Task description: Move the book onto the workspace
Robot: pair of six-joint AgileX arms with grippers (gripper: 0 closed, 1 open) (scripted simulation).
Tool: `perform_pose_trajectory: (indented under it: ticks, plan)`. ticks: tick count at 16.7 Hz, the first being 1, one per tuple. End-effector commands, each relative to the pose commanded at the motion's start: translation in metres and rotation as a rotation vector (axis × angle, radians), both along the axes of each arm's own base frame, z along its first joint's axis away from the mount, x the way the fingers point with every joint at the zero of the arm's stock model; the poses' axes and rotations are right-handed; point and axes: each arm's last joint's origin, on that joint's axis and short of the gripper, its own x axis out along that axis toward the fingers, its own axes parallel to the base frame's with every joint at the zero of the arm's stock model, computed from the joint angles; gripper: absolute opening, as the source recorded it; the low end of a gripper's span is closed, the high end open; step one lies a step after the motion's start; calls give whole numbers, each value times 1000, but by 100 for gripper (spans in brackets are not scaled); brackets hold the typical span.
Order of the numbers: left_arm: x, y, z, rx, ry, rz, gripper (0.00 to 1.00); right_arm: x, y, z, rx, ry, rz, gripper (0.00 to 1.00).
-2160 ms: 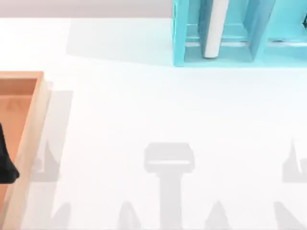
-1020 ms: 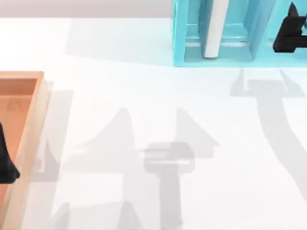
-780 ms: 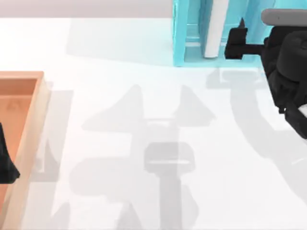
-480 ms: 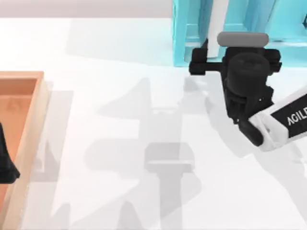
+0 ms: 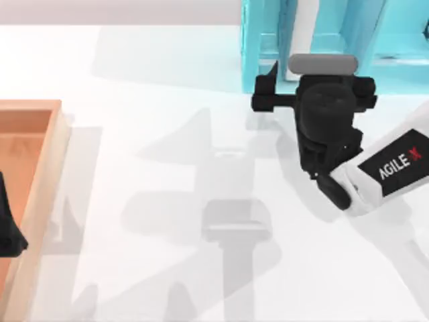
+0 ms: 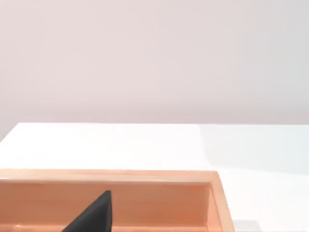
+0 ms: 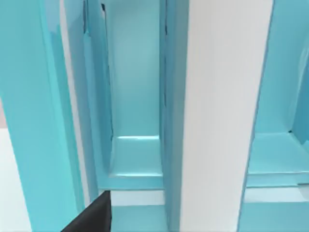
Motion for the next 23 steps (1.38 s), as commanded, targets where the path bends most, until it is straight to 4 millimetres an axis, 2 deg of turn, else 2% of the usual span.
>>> perform_pose_trajectory:
  ticks: [2,4,12,14,18,23]
  plan:
    - [0,0,0,0,0,0,100,3,1,0,1,-1,1,100]
    - [0,0,0,0,0,0,100,15,2,-1,3,-3,2,100]
    - [0,0,0,0,0,0,100,90,1,-8,3,-6,3,100]
    - [0,0,0,0,0,0,100,98,-1,-9,2,-5,3,100]
    - [0,0,0,0,0,0,100,99,-1,-9,2,-4,3,100]
    - [0,0,0,0,0,0,100,99,-1,-9,2,-4,3,62]
